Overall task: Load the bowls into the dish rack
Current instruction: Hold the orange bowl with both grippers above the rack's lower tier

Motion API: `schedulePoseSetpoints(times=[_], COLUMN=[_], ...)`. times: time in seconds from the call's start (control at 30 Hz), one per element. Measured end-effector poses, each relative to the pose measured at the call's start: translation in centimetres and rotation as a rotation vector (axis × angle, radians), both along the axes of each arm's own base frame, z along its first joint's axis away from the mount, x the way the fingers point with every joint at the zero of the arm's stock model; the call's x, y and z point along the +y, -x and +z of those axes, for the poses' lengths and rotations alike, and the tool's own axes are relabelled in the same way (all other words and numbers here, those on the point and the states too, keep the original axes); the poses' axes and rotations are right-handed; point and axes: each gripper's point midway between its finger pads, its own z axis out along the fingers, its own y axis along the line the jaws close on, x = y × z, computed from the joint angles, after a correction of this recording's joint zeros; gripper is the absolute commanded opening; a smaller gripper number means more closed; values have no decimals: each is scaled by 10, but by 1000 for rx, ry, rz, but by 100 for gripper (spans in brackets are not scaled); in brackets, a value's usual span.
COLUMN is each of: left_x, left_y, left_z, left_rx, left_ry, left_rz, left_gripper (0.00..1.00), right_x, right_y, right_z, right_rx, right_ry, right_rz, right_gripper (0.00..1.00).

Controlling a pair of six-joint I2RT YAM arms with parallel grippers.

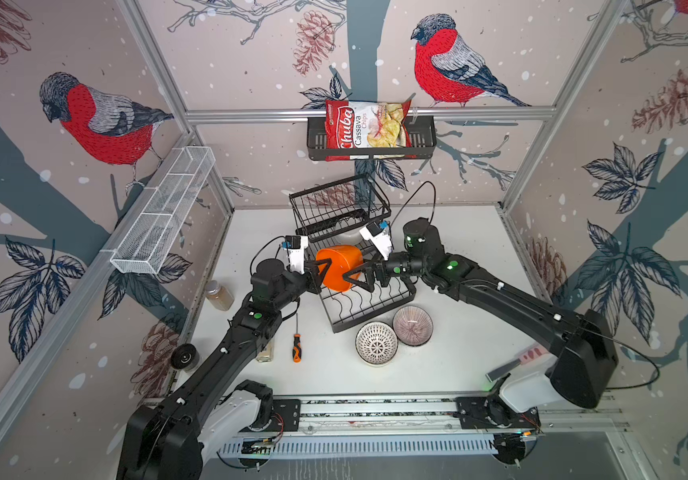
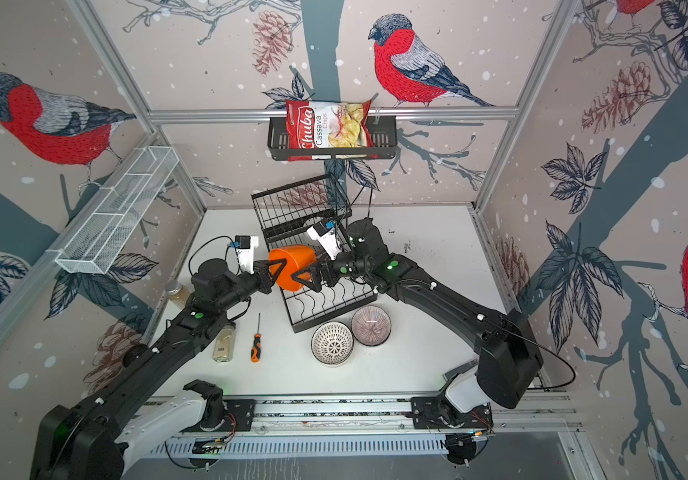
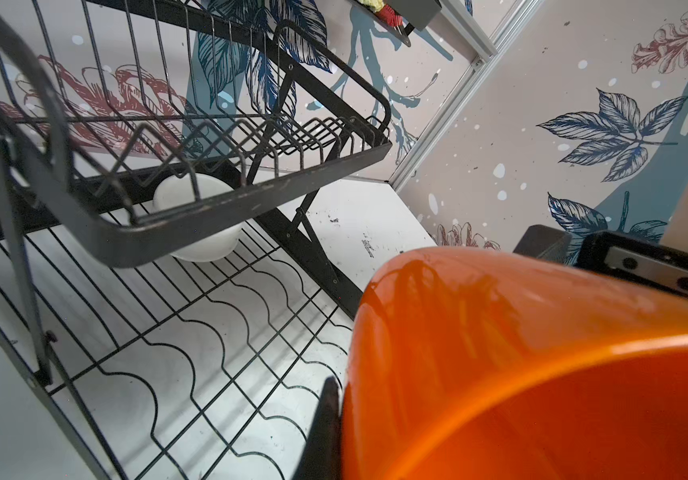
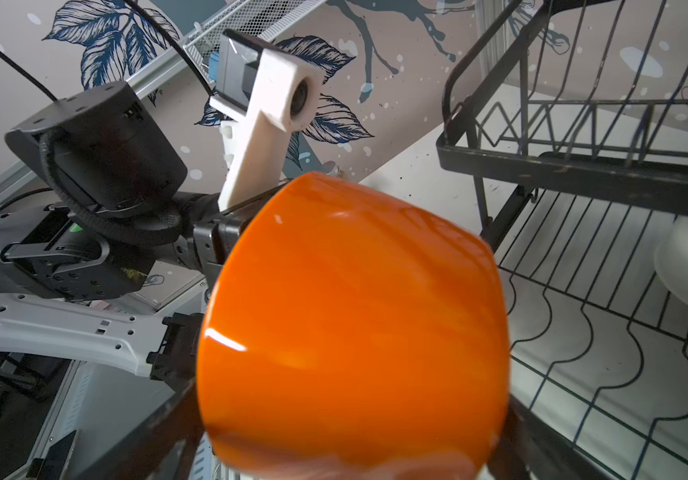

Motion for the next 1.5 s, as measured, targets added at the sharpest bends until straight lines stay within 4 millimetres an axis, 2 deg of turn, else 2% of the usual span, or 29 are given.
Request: schedulePoseSetpoints(times=[0.37, 0.7, 1.07, 1.13, 1.2, 1.33, 1.37, 1.5], left_x=[1, 3, 4, 4, 3, 0, 0, 1], left_y=[-2, -4, -6, -6, -5, -4, -4, -5], left_z=[1, -1, -3, -4, -4, -2, -2, -4], left_rx=[-7, -1, 4, 6, 5, 1, 1, 6], left_ry=[4, 1, -2, -2, -1, 5, 6, 3], left_rz=[10, 27, 34, 34, 28, 11, 9, 18], left_gripper=[0, 0, 9, 13, 21, 24, 23, 10], right_x=[3, 3, 3, 3, 2, 1, 1, 1], right_y=[-3, -5, -10, -10, -11, -15, -15, -15], right_z=[-3, -4, -5, -6, -6, -7, -7, -8], right_rx=[0, -7, -16, -17, -18, -25, -26, -29], right_ry=[6, 13, 22, 24, 25, 34, 35, 37], right_rz=[-11, -28, -55, -59, -62, -83, -85, -88], right_gripper=[82, 77, 75, 74, 74, 73, 73, 73])
